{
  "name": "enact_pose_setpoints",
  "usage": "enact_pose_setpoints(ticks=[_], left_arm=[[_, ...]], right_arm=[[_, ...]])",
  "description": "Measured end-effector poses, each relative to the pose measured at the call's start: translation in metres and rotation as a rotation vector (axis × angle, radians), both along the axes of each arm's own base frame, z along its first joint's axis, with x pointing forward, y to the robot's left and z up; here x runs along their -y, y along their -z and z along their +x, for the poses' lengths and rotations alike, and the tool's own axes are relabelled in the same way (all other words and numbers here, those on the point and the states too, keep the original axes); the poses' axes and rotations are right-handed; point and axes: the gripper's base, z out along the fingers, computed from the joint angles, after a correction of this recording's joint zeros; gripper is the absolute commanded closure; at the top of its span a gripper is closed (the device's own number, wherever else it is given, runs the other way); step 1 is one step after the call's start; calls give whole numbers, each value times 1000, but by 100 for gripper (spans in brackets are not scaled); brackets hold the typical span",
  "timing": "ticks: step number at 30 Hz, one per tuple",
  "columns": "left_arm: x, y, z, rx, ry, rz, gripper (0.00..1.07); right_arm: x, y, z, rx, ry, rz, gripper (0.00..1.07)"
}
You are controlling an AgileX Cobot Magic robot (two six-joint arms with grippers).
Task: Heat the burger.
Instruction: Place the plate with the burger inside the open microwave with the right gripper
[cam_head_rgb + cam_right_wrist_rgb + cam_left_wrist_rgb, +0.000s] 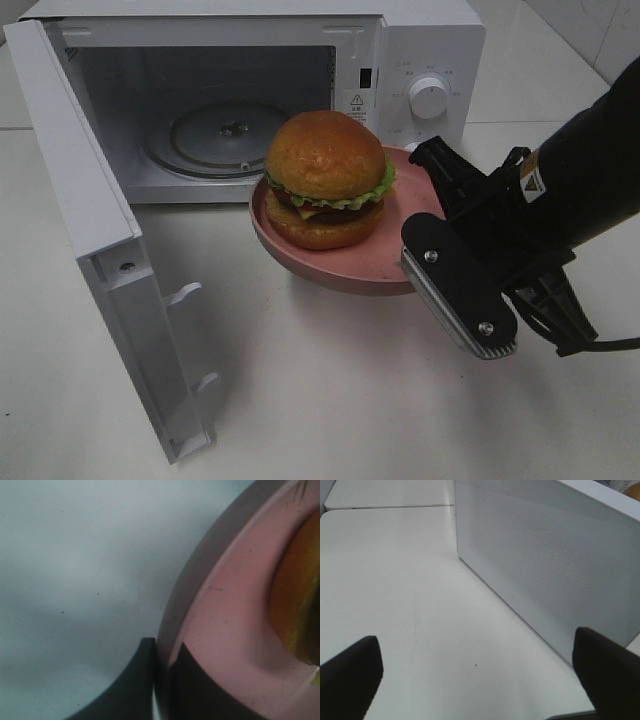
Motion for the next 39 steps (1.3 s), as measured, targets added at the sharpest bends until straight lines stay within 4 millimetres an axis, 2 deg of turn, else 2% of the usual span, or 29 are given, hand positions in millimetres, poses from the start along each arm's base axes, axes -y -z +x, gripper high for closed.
enact_pose_setpoints(ticks=[22,28,32,39], left_arm=[[0,0,0,0,0,0,9],[0,0,0,0,0,0,9],[0,0,0,0,0,0,9],[0,0,0,0,0,0,9]], right_arm=[[2,3,4,-10,-43,-23,107],[-15,11,5,7,-89,-23,107],[-33,9,16,22,-94,-11,107],[-52,10,29,23,-72,13,107]])
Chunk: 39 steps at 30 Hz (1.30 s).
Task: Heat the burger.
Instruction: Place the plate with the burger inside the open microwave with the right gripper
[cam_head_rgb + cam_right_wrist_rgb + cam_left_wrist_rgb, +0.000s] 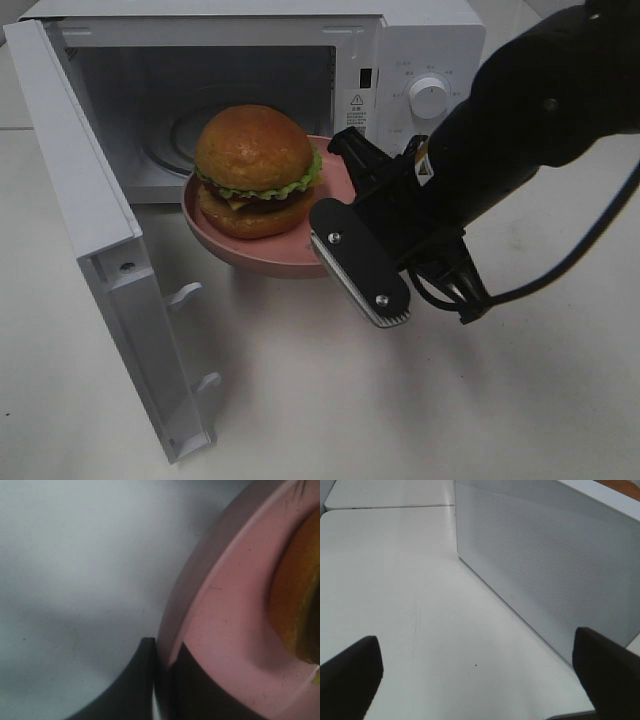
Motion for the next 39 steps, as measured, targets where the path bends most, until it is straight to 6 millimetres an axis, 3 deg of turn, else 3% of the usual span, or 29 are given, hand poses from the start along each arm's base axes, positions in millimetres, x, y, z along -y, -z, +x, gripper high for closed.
enact_pose_setpoints(ticks=[39], left_arm=[[0,0,0,0,0,0,9]], right_arm=[[-80,14,99,6,238,54,107]])
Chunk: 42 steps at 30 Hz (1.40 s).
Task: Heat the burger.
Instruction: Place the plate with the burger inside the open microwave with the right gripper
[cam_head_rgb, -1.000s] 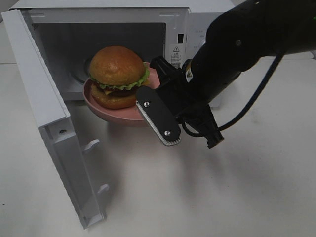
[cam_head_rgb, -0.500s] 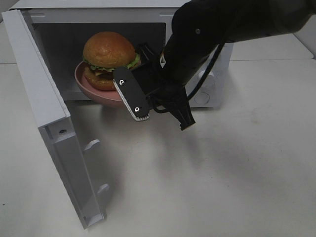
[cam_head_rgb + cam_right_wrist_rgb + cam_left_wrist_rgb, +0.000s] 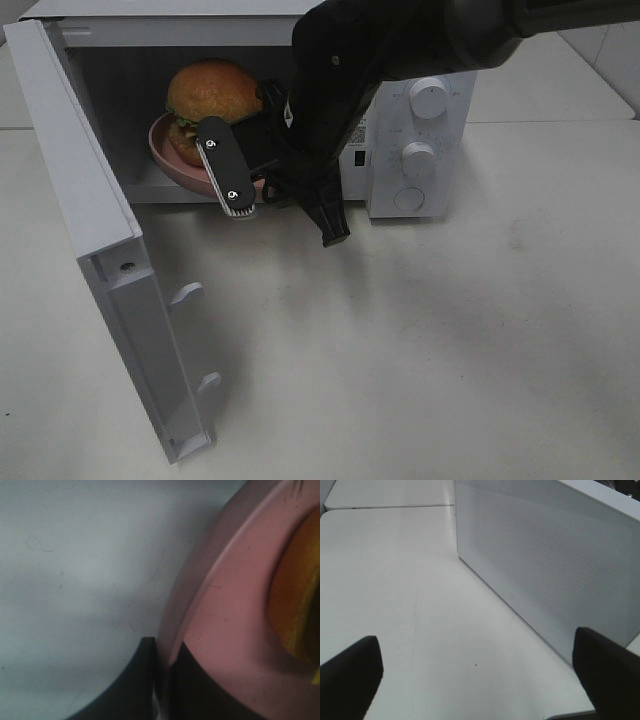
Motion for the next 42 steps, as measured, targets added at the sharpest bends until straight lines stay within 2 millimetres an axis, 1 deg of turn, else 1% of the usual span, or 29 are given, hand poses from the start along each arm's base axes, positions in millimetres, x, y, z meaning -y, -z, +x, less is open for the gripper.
enact_pose_setpoints(ticks=[1,2,3,4,6,7,9,11,12,14,16,21,23,29,31,34,36,39,41,42], left_arm=[[0,0,0,0,0,0,9],[0,0,0,0,0,0,9],[0,0,0,0,0,0,9],[0,0,0,0,0,0,9],[0,0,0,0,0,0,9],[0,0,0,0,0,0,9],[0,0,0,0,0,0,9],[0,0,0,0,0,0,9],[0,0,0,0,0,0,9],[0,0,0,0,0,0,9],[0,0,0,0,0,0,9],[0,0,0,0,0,0,9],[0,0,0,0,0,0,9],[0,0,0,0,0,0,9],[0,0,0,0,0,0,9],[0,0,0,0,0,0,9],[0,0,0,0,0,0,9],[0,0,0,0,0,0,9],[0,0,0,0,0,0,9],[0,0,0,0,0,0,9]], right_arm=[[0,0,0,0,0,0,107],[-3,0,5,7,16,2,107],[-3,0,5,7,16,2,107],[-6,1,10,14,33,8,107],[-8,1,12,16,41,13,107],[-11,2,16,22,56,18,107],[-13,3,19,29,55,14,107],[-18,4,28,41,64,-15,107],[-18,4,28,41,64,-15,107],[-19,6,30,39,67,-19,107],[-26,10,39,49,74,-18,107],[-31,12,45,57,80,-21,107],[-36,15,53,61,102,-21,107],[-42,17,60,76,119,-1,107],[-47,21,66,87,119,6,107],[-48,23,68,89,120,6,107],[-48,28,75,93,131,13,105],[-48,30,76,91,133,12,104],[-45,30,79,91,140,12,97],[-45,30,79,91,140,12,97]])
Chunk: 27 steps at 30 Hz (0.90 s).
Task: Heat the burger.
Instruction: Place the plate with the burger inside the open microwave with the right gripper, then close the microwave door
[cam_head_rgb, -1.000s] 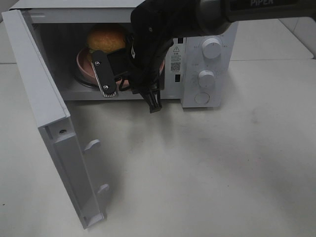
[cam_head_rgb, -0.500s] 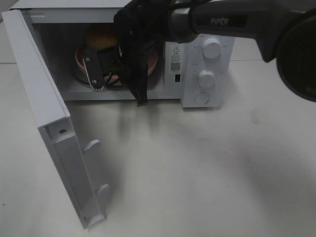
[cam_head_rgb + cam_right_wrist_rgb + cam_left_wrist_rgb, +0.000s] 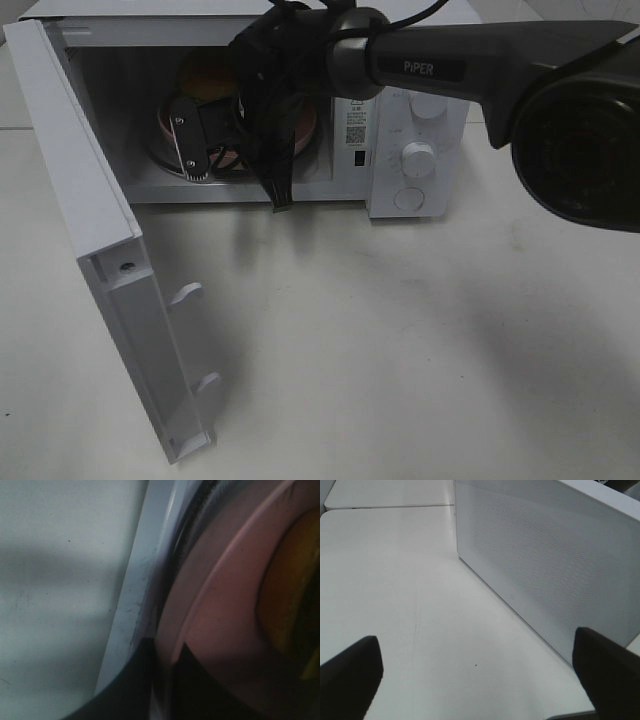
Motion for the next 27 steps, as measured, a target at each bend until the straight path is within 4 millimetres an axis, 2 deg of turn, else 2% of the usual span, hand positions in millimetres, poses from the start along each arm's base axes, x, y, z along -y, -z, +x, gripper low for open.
enact_pose_setpoints(ticks=[1,3,4,5,7,8,9,18,27], left_arm=[[0,0,0,0,0,0,9],[0,0,0,0,0,0,9],[0,0,0,0,0,0,9],[0,0,0,0,0,0,9],[0,0,0,0,0,0,9],[0,0,0,0,0,0,9],[0,0,0,0,0,0,9],[0,0,0,0,0,0,9],[0,0,0,0,0,0,9]], right_arm=[[1,-1,2,9,2,4,89],[1,-2,2,14,0,6,86],[0,-4,3,26,-5,17,77],[0,-4,3,26,-5,17,77],[-1,-7,4,39,-8,30,63],[-1,-7,4,39,-8,30,63],[-1,-7,4,38,-8,29,57],[5,-6,-7,7,-36,24,47],[20,-12,-29,9,-67,48,33]])
